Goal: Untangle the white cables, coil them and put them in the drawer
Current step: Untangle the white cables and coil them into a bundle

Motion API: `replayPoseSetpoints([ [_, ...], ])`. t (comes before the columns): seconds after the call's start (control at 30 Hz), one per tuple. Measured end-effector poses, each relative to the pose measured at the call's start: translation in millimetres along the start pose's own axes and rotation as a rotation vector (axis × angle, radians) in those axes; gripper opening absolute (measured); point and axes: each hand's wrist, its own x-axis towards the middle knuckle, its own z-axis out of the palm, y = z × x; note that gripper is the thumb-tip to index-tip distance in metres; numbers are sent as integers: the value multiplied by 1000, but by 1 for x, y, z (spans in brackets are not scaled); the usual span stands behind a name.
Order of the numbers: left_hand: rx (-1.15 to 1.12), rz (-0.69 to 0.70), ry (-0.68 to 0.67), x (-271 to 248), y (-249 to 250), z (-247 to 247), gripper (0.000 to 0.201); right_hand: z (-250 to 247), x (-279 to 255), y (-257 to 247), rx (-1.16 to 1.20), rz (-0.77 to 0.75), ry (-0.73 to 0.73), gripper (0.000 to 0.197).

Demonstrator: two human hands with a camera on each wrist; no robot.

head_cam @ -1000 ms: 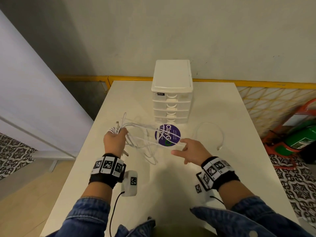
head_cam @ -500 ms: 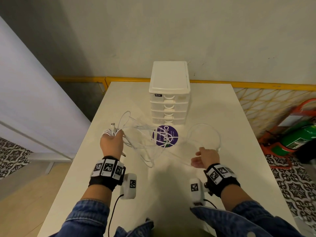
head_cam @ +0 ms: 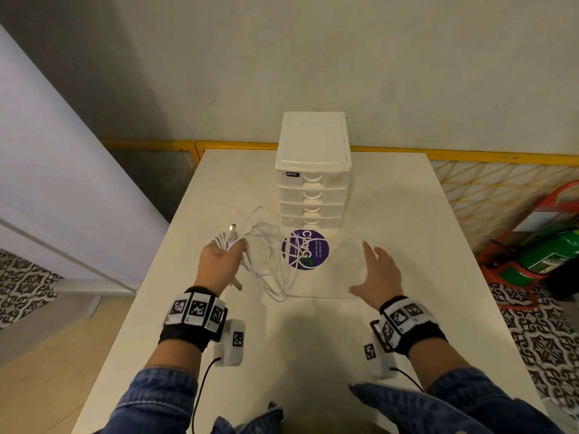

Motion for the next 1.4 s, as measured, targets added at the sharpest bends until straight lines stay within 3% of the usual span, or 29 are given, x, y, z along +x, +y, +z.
replayPoseSetpoints([
  [0.1, -23, 35, -136, -4, 2, 3, 19, -4, 4, -34, -94, -328, 133, 83],
  [0.2, -10, 53, -225, -6, 6, 2, 19, -3, 14, -64, -204, -517, 107, 72],
  [0.4, 12, 25, -255, -9, 12, 2, 26, 0, 38, -88, -481, -529, -208, 70],
  [0.47, 49, 34, -240, -9, 14, 2, 30, -1, 42, -87, -481, -508, -213, 61],
  [0.53, 106, 42, -205, -7, 12, 3, 20, -2, 43, -86, -392, -489, -212, 51],
  [0.67, 231, 3, -24, 3, -2, 6, 39, -5, 35, -80, -140, -470, -105, 43],
  [0.8, 213, -120, 158, 20, -18, -14, 33, -19, 27, -45, 251, -320, 88, 29],
  [0.97, 274, -224, 246, 26, -31, -28, 33, -18, 24, 25, 333, 127, 256, 34],
  [1.07, 304, -245, 250, 23, -32, -29, 32, -12, 15, 64, 436, 375, 260, 31],
  [1.2, 292, -141, 157, 18, -21, -13, 23, -2, 9, 73, 222, 460, 178, 34],
  [1.27, 268, -83, 44, 12, -10, -1, 25, -1, 11, 53, 41, 362, 171, 39],
  [1.4, 318, 93, -95, 1, 8, 16, 28, 0, 16, -5, -8, -257, 327, 58],
])
